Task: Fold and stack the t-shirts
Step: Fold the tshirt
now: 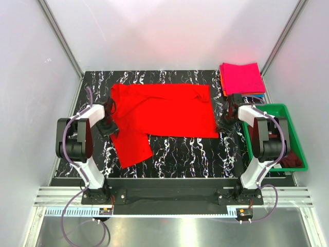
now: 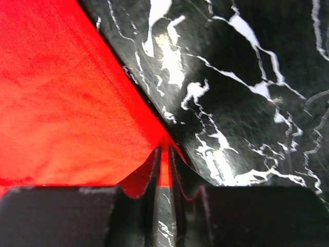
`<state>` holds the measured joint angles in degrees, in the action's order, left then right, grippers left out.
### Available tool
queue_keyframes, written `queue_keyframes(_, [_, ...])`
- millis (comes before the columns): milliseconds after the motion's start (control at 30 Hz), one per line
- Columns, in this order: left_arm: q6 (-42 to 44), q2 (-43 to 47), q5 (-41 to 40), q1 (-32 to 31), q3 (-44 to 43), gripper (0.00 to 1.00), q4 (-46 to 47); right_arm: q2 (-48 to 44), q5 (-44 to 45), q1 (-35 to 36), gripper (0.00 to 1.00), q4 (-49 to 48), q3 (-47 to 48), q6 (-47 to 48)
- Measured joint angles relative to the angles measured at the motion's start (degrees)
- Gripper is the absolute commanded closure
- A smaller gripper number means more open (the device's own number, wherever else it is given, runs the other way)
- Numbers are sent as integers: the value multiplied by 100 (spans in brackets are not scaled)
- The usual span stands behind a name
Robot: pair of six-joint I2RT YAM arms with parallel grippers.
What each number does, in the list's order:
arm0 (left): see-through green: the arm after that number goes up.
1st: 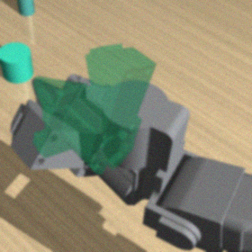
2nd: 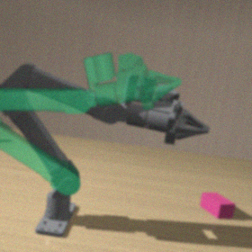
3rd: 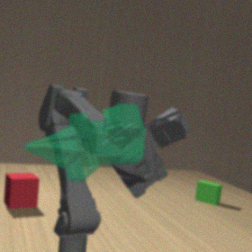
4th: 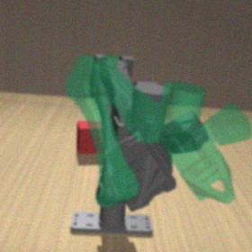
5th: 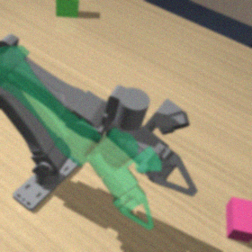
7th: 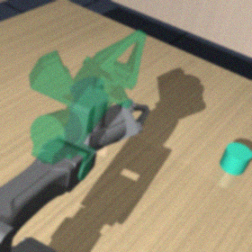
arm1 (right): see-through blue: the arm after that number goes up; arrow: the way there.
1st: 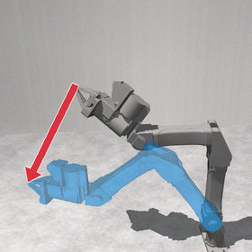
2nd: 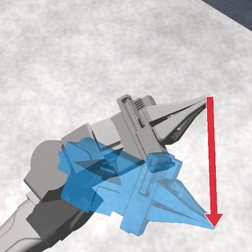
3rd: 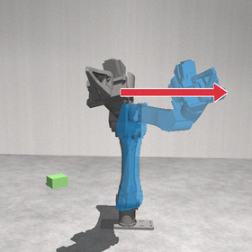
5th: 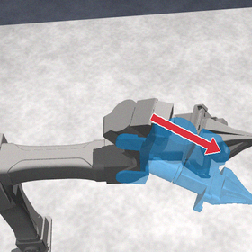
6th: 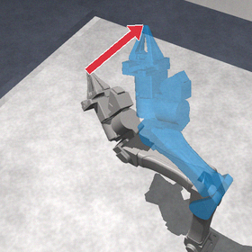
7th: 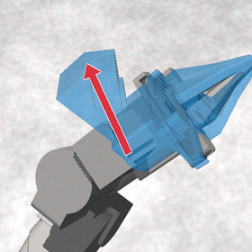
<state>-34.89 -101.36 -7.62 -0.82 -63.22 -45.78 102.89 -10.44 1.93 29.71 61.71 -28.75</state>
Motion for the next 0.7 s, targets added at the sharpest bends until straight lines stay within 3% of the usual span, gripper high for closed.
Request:
queue_keyframes(100, [-105, -35, -203, 37, -138, 53, -238, -96, 48, 0, 66, 63, -2, -2])
queue_keyframes(233, [15, -160, -173, 59, -1128, 47, -625, -87, -15, 0, 62, 341, 476, -55])
queue_keyframes(367, [374, -396, -17, 61, -2566, 43, -267, 240, -212, 0, 63, 79, 1574, -267])
queue_keyframes(567, [826, -1958, 157, 68, -4743, 44, 210, 1475, -566, 0, 64, -638, 3042, -518])
queue_keyframes(700, [1108, -3058, 411, 129, -5643, 43, 264, 2249, -728, 0, 63, -826, 3545, -507])
